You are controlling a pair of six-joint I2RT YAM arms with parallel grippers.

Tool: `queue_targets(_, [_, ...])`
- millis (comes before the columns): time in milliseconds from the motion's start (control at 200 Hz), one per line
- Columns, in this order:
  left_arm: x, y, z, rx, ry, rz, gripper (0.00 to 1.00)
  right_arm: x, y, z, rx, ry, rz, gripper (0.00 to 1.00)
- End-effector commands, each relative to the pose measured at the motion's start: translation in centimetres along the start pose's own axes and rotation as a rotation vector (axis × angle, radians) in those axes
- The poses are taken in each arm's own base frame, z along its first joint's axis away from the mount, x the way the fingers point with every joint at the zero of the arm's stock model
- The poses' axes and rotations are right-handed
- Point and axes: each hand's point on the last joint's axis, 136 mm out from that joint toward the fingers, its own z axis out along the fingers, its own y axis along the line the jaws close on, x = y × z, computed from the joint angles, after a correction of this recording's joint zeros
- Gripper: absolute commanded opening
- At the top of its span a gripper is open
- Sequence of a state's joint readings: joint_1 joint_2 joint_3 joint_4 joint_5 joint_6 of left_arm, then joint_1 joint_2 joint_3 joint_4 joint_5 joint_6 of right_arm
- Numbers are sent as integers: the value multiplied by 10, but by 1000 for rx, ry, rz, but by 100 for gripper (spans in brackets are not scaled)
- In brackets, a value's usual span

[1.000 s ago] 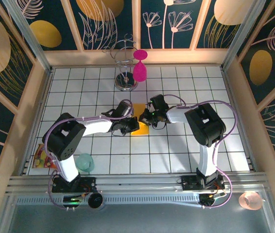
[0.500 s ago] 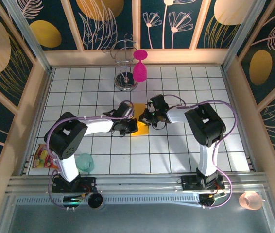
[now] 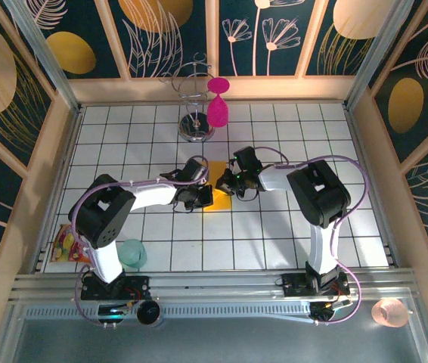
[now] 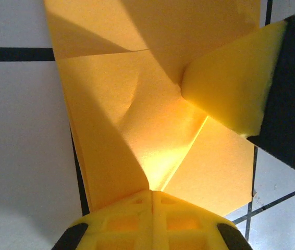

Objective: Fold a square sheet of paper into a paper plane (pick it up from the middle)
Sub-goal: Fold the triangle a second time at the center of the table.

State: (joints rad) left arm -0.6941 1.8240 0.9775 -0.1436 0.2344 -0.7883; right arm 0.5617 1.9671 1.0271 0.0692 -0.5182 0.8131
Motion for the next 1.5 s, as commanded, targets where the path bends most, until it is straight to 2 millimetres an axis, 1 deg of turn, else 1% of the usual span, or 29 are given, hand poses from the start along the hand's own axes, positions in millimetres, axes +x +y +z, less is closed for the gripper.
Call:
queue_targets(0, [29,27,1,-85,90,1,0,36,-112,13,360,76,126,0])
queue_targets(220, [52,44,-3,-108,143,-11,0,38,-116,11,375,81,123,0])
queue_targets(395, [68,54,-12,-129,184,-6,0,38,-115,11,375,84,119,0])
queue_targets(461, [71,58,-16,-147,193,9,0,37,-113,11,368,82,116,0])
queue_targets(551, [60,55,-22,-166,159,28,0,36,-108,11,352,80,114,0])
queue_targets(561, [55,48,-27,-149,138,34,0,35,-107,10,349,80,113,0])
queue_targets(581, [49,42,-31,-133,112,39,0,35,-106,11,345,81,112,0])
queue_targets(701, [13,6,-50,-28,-39,39,0,32,-97,10,315,71,105,0])
queue_targets(741, [5,-4,-53,10,-74,36,0,31,-94,10,308,70,103,0])
queue_targets(811, [-3,-16,-52,60,-94,25,0,30,-92,10,300,69,102,0])
queue_targets(891, [-5,-20,-43,76,-84,9,0,29,-92,11,296,68,105,0])
queue_targets(976, [-4,-17,-32,63,-66,-8,0,29,-91,12,291,70,106,0])
queue_targets(1006, [-4,-13,-29,46,-61,-14,0,29,-90,12,288,70,105,0])
queue_targets(1056, [-5,-11,-29,33,-67,-18,0,28,-87,11,282,67,100,0])
queue_targets(1071, [-2,-4,-21,10,-49,-25,0,28,-87,11,281,67,102,0])
queue_targets(1106, [0,0,-17,-2,-41,-29,0,27,-86,11,277,65,99,0])
queue_targets(1196, [4,7,-11,-26,-28,-40,0,24,-81,11,267,63,92,0])
queue_targets(1357, [12,27,-5,-95,-12,-56,0,21,-74,10,248,59,80,0])
queue_targets(1432, [18,34,-3,-115,5,-65,0,16,-60,7,214,47,53,0])
queue_targets(1472, [21,36,-2,-119,10,-68,0,9,-48,2,185,28,23,0])
queue_targets(1497, [22,38,-2,-120,13,-71,0,4,-36,-2,159,12,-3,0])
